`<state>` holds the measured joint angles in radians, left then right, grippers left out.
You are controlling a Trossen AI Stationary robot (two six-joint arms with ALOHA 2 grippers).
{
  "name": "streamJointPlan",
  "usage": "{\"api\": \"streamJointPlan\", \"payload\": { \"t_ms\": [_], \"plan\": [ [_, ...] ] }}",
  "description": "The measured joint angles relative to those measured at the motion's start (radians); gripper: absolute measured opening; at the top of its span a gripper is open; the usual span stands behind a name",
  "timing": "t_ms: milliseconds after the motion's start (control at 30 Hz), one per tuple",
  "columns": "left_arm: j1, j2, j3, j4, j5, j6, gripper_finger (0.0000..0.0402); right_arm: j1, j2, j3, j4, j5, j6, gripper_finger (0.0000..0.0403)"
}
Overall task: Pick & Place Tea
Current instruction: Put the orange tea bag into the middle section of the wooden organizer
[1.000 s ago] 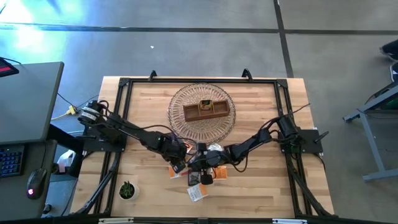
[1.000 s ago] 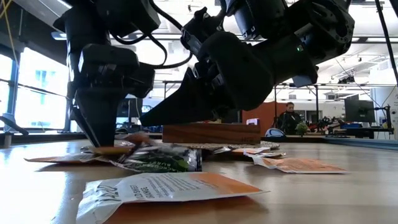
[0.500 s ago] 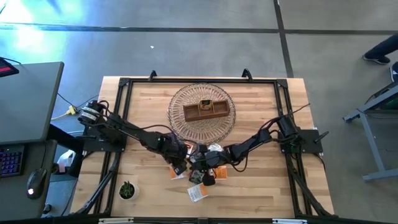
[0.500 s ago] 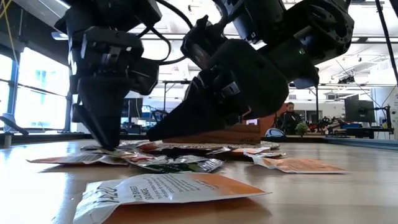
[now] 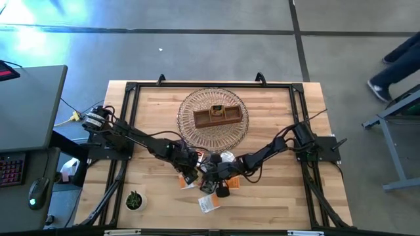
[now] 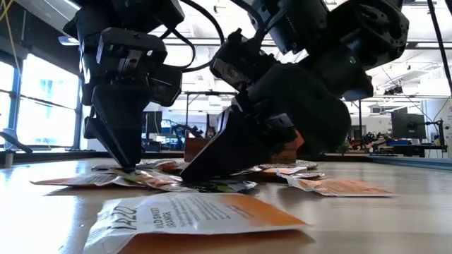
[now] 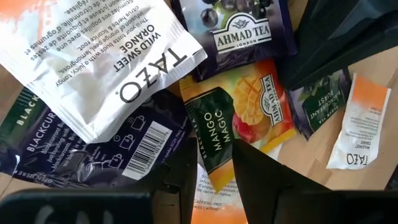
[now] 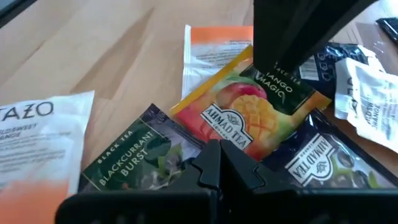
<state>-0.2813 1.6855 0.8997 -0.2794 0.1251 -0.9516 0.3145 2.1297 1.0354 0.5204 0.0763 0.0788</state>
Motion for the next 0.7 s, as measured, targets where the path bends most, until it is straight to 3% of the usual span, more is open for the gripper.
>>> {"api": "streamJointPlan", "payload": {
  "t_ms": [200,433,700],
  "plan": [
    [0.0,0.0,0.0,0.005,-0.012,-0.004,0.0101,0.0,0.1,0.004,0.142,-0.01,-0.005,0.0],
    [0.0,0.035,0.002,0.041,-0.002,0.003,0.0095,-0.007,0.1,0.004,0.121,0.0,-0.005,0.0],
    [0.0,0.035,0.006,-0.024,-0.023,0.004,0.0016,-0.011,0.102,0.002,0.114,-0.004,0.008,0.0]
  ]
}}
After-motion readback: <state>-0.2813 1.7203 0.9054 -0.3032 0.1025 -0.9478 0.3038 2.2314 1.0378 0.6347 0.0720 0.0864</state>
